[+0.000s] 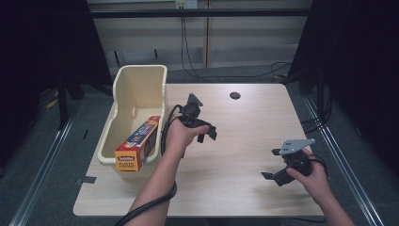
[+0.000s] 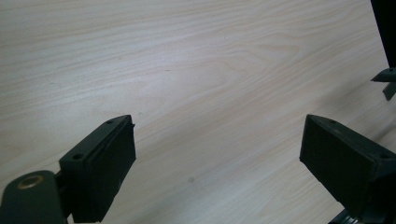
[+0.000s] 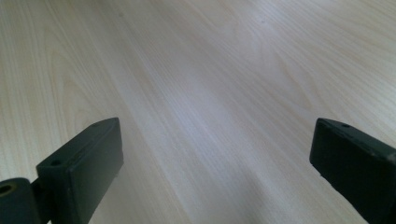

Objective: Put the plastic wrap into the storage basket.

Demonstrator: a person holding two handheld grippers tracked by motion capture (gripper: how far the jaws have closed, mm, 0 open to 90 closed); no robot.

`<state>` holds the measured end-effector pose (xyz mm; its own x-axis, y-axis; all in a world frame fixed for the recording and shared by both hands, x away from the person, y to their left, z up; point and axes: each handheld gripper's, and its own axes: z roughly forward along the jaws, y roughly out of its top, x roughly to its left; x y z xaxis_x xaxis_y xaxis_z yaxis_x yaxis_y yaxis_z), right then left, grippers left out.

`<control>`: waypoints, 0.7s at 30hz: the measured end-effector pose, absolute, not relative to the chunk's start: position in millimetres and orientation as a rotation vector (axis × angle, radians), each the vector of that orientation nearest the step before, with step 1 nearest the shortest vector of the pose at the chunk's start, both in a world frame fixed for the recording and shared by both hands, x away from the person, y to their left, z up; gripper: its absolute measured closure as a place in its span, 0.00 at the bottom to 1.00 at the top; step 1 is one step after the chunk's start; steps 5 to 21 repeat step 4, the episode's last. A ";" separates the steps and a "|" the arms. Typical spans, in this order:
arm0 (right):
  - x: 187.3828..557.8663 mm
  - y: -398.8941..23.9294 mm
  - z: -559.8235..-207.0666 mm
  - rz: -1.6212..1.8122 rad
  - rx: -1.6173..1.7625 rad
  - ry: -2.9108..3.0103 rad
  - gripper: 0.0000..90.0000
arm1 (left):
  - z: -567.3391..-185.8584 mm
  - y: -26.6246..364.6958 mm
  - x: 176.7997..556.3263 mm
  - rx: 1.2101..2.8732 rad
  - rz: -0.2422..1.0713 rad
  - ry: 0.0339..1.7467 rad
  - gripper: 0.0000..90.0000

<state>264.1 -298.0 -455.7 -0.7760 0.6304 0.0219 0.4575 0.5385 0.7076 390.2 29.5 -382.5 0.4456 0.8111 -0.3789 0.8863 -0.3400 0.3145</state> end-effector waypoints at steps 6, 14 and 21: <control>265.8 -300.0 -459.9 1.064 0.936 2.542 0.03 | -386.1 28.1 387.7 2.236 -0.193 1.393 0.11; 265.8 -300.0 -459.9 1.064 0.936 2.542 0.03 | -386.1 28.1 387.7 2.236 -0.193 1.393 0.11; 265.8 -300.0 -459.9 1.064 0.936 2.542 0.03 | -386.1 28.1 387.7 2.236 -0.193 1.393 0.11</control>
